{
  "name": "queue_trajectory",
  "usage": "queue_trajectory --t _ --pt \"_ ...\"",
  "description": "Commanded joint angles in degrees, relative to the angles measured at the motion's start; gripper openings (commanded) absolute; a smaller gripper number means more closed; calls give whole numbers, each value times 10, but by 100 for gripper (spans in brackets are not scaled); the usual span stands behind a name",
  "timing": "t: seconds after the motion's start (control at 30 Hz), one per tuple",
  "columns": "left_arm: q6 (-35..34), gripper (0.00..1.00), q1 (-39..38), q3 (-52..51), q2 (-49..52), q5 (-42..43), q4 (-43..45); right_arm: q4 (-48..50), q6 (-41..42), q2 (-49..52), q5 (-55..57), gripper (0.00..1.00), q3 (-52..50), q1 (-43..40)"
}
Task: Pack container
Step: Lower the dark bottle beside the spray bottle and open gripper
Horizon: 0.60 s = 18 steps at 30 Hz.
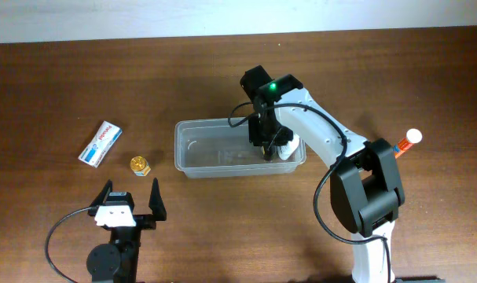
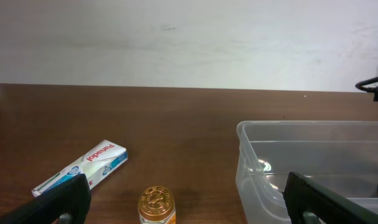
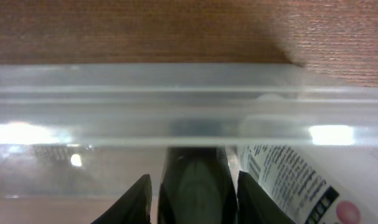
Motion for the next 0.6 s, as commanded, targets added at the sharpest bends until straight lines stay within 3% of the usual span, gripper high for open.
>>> queue_trajectory --t 0.0,0.27,0.57 --pt "11 99 3 -3 -3 -4 -2 -14 -10 -5 -12 37 38 0" --pt "11 99 3 -3 -3 -4 -2 -68 -49 -39 -40 41 111 0" --pt "11 99 3 -3 -3 -4 -2 -202 -64 -59 -28 46 281 -5"
